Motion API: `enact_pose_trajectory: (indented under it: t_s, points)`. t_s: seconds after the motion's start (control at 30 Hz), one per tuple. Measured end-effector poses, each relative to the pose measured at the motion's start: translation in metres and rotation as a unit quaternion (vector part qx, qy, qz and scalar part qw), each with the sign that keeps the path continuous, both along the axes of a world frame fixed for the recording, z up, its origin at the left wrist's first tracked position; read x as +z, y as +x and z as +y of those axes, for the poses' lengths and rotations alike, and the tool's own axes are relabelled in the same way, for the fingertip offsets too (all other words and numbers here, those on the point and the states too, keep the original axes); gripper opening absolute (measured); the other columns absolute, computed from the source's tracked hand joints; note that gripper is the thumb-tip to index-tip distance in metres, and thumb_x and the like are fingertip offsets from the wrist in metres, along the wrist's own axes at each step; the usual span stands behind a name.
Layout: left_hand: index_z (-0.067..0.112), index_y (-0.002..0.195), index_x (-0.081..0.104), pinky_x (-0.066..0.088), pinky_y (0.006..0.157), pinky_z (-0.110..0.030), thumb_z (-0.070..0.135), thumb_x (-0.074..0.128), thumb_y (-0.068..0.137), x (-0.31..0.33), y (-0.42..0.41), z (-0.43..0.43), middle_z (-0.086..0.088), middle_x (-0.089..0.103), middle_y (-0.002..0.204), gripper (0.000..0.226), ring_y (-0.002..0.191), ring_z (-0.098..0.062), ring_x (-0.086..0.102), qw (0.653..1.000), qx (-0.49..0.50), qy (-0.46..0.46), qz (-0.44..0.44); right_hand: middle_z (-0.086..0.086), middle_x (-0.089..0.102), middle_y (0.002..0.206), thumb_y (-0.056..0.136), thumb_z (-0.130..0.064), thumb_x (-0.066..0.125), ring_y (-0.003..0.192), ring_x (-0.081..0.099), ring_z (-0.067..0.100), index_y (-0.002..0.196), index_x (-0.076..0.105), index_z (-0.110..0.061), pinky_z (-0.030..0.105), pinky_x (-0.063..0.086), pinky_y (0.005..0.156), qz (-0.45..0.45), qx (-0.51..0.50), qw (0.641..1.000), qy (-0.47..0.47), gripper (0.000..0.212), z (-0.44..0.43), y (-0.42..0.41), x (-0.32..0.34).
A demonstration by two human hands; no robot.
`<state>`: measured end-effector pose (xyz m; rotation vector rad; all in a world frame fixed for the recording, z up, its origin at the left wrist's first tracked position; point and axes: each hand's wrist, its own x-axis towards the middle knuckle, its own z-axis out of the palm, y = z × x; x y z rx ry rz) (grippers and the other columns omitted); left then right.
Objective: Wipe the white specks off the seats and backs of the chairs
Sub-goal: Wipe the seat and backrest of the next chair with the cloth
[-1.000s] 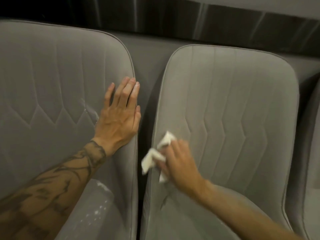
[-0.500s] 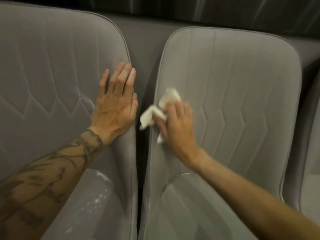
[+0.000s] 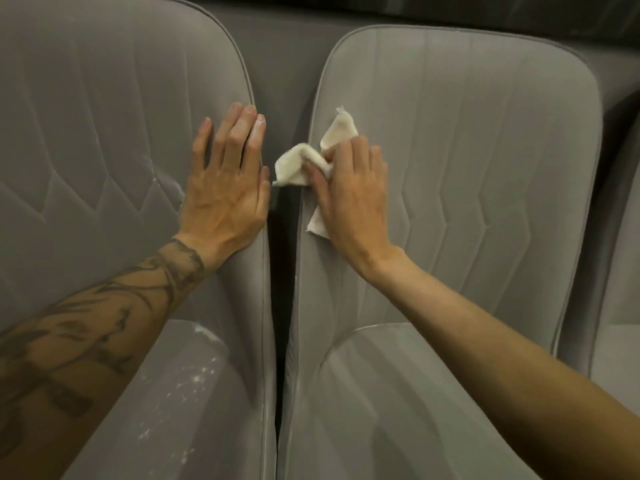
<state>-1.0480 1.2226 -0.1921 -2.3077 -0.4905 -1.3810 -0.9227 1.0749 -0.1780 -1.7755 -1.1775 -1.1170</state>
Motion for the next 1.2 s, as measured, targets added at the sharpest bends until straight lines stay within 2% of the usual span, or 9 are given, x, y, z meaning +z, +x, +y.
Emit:
enact_pose_trajectory:
  t_s: [0.17,0.3,0.43,0.6,0.77,0.9,1.03,1.1,1.2]
  points:
    - [0.004,0.161,0.023,0.012,0.128,-0.054,0.026,0.043,0.103,0.0,0.0,-0.001,-0.016,0.029,0.165,0.065,0.158,-0.029,0.017,1.0,0.004,-0.004,0.008,0.009,0.054,0.096,0.102,-0.035,0.052,0.084,0.048,0.023,0.098,0.059,-0.01,0.042,0.044,0.073,0.083,0.108,0.978,-0.157,0.027,-0.06,-0.041,-0.104]
    - [0.005,0.162,0.02,0.01,0.129,-0.054,0.03,0.039,0.105,0.002,-0.002,-0.002,-0.017,0.027,0.165,0.065,0.159,-0.029,0.014,1.0,0.01,-0.012,0.026,0.002,0.051,0.104,0.104,-0.042,0.044,0.089,0.045,0.022,0.102,0.054,-0.017,0.037,0.04,0.077,0.108,0.163,0.922,-0.334,0.027,-0.109,-0.054,-0.163]
    - [0.003,0.162,0.018,0.008,0.129,-0.053,0.03,0.036,0.106,0.008,-0.007,-0.012,-0.019,0.026,0.165,0.065,0.159,-0.031,0.014,0.998,0.022,-0.03,0.053,0.006,0.054,0.124,0.105,-0.042,0.041,0.108,0.051,0.03,0.135,0.05,-0.013,0.036,0.035,0.094,0.189,0.031,0.891,-0.411,0.043,-0.144,-0.009,-0.177]
    - [0.001,0.156,0.027,0.016,0.127,-0.052,0.026,0.04,0.103,0.012,-0.033,-0.04,-0.021,0.032,0.159,0.06,0.151,-0.035,0.028,0.995,-0.025,-0.076,0.056,0.011,0.051,0.135,0.106,-0.036,0.035,0.119,0.05,0.034,0.134,0.048,-0.008,0.042,0.042,0.097,0.339,-0.271,0.826,-0.358,0.041,-0.153,0.051,-0.173]
    - [0.008,0.155,0.034,0.028,0.124,-0.045,0.03,0.042,0.105,-0.048,-0.095,-0.084,-0.015,0.036,0.155,0.055,0.144,-0.032,0.038,0.975,-0.089,-0.195,0.063,0.024,0.061,0.123,0.102,-0.02,0.047,0.118,0.056,0.038,0.115,0.062,0.002,0.043,0.041,0.1,0.35,-0.123,0.872,-0.319,0.029,-0.106,-0.007,-0.183]
    - [0.01,0.152,0.041,0.035,0.119,-0.045,0.039,0.035,0.104,-0.122,-0.128,-0.131,-0.012,0.044,0.15,0.057,0.139,-0.032,0.045,0.944,-0.077,-0.29,0.14,0.013,0.059,0.123,0.101,-0.026,0.05,0.113,0.056,0.032,0.122,0.054,-0.006,0.041,0.043,0.098,0.329,0.016,0.871,-0.364,0.029,-0.111,-0.039,-0.192]
    - [0.009,0.145,0.052,0.038,0.113,-0.04,0.044,0.033,0.101,-0.162,-0.136,-0.154,-0.008,0.049,0.146,0.059,0.133,-0.027,0.051,0.927,-0.066,-0.293,0.225,0.009,0.051,0.14,0.102,-0.036,0.047,0.124,0.049,0.031,0.141,0.046,-0.013,0.038,0.036,0.104,0.28,-0.17,0.849,-0.415,0.045,-0.175,0.042,-0.18]
    - [0.008,0.142,0.055,0.044,0.111,-0.044,0.046,0.034,0.101,-0.168,-0.135,-0.155,-0.01,0.048,0.146,0.06,0.131,-0.027,0.051,0.928,-0.052,-0.277,0.244,0.009,0.055,0.134,0.101,-0.035,0.047,0.118,0.053,0.033,0.139,0.049,-0.017,0.041,0.043,0.096,0.289,-0.294,0.826,-0.384,0.042,-0.211,0.074,-0.177]
    - [0.006,0.142,0.055,0.047,0.108,-0.048,0.046,0.036,0.1,-0.173,-0.133,-0.154,-0.013,0.047,0.147,0.06,0.132,-0.031,0.051,0.933,-0.047,-0.264,0.241,0.011,0.063,0.119,0.103,-0.023,0.043,0.105,0.06,0.035,0.125,0.06,-0.014,0.042,0.046,0.088,0.289,-0.344,0.825,-0.343,0.029,-0.212,0.078,-0.183]
